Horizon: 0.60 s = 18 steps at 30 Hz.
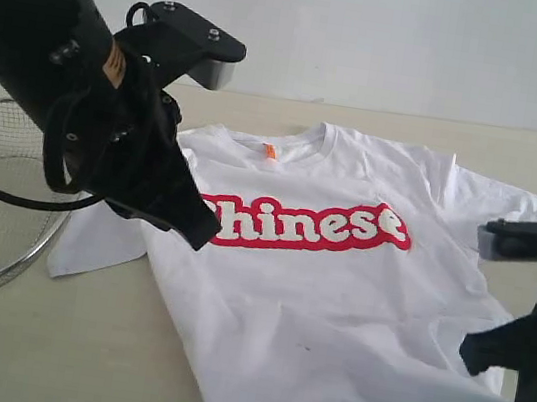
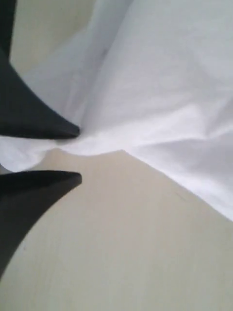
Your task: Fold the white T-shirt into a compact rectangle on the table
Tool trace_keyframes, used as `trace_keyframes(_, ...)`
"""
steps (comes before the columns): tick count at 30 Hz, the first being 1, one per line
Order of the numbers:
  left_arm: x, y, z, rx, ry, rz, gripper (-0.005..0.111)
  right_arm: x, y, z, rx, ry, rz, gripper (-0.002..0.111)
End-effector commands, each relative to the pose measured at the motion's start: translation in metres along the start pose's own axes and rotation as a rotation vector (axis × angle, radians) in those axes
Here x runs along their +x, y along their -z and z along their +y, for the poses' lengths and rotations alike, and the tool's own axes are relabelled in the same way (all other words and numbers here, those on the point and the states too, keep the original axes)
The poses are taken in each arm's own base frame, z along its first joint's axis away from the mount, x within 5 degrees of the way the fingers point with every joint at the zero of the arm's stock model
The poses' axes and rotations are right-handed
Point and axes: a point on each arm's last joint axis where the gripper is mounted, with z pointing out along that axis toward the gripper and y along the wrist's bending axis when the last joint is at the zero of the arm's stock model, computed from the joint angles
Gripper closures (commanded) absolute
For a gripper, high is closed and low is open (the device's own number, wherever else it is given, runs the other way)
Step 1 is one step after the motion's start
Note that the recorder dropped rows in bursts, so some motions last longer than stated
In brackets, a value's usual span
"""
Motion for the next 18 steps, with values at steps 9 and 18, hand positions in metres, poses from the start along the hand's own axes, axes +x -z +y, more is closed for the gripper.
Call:
trace_keyframes(9,-0.020,-0.059,0.021,-0.090,-0.034,0.005,0.102,-0.054,0.031,-0.001,0.024,-0.031,-0.380,0.108)
trace_keyframes(18,-0.066,-0.105,0.079,-0.183,0.033,-0.011,0.102,-0.081,-0.005,0.007,-0.059,-0.031,-0.368,0.108)
